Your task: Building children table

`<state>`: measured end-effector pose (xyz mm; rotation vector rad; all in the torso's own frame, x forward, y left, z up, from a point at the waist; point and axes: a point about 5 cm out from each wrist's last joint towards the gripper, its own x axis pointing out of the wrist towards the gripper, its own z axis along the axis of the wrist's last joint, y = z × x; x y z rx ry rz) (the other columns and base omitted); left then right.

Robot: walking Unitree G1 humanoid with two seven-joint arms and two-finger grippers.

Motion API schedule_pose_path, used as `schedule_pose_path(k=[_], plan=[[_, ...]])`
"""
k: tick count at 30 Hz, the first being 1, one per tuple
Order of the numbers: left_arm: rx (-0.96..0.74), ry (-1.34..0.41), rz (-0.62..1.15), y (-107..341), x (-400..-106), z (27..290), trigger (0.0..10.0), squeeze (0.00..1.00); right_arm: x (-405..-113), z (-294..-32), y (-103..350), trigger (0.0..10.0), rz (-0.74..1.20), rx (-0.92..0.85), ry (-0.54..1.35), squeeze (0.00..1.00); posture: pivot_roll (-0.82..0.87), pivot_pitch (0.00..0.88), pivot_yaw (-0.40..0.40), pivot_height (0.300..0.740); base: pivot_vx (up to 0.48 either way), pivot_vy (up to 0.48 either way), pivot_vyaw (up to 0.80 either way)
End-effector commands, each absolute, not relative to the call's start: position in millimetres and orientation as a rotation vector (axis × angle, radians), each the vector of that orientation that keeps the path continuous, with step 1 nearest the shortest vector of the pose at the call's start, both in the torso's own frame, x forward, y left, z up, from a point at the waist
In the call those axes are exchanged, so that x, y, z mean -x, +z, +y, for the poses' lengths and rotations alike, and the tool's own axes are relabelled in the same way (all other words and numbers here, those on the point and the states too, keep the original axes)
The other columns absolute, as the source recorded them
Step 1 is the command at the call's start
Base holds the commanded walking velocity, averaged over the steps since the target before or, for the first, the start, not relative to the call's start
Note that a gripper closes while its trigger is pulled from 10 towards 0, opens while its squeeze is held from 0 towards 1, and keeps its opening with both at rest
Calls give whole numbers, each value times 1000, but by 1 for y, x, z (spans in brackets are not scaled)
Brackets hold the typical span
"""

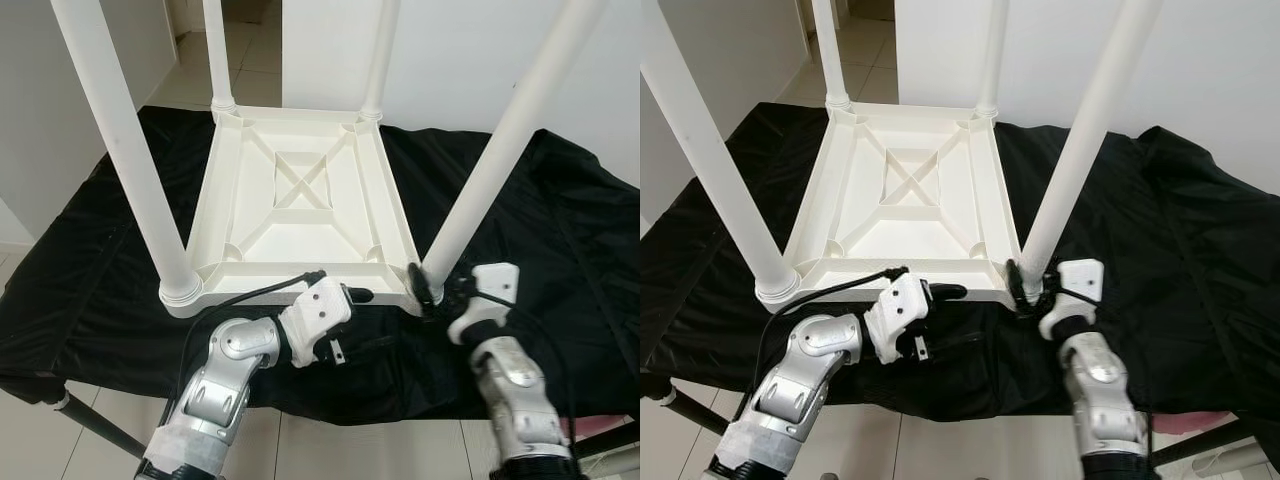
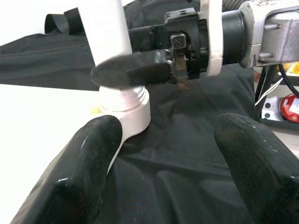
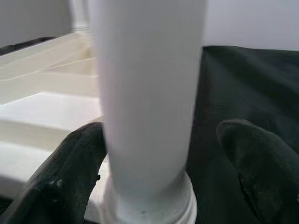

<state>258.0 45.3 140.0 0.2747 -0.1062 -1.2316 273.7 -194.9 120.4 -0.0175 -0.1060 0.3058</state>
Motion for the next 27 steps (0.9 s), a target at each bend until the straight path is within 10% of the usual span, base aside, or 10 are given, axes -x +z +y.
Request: schedule_pose_path(k=[1, 16, 17, 27], plan=[[-270, -1093, -111, 139, -265, 48, 10000, 0, -275, -194, 120, 10000, -111, 13, 367, 0, -34, 0, -43, 740, 0, 0, 0], [-270, -1094, -124, 142, -269, 45, 10000, 0, -312, -186, 124, 10000, -54, 115, 641, 0, -33, 0, -33, 740, 0, 0, 0], [-270, -1091, -127, 143, -269, 45, 10000, 0, -315, -185, 122, 0, -40, 123, 659, 0, -23, 0, -41, 740, 0, 0, 0], [-266, -1072, -126, 143, -269, 49, 10000, 0, -314, -191, 114, 0, 0, 112, 711, 0, -18, 0, -44, 740, 0, 0, 0]])
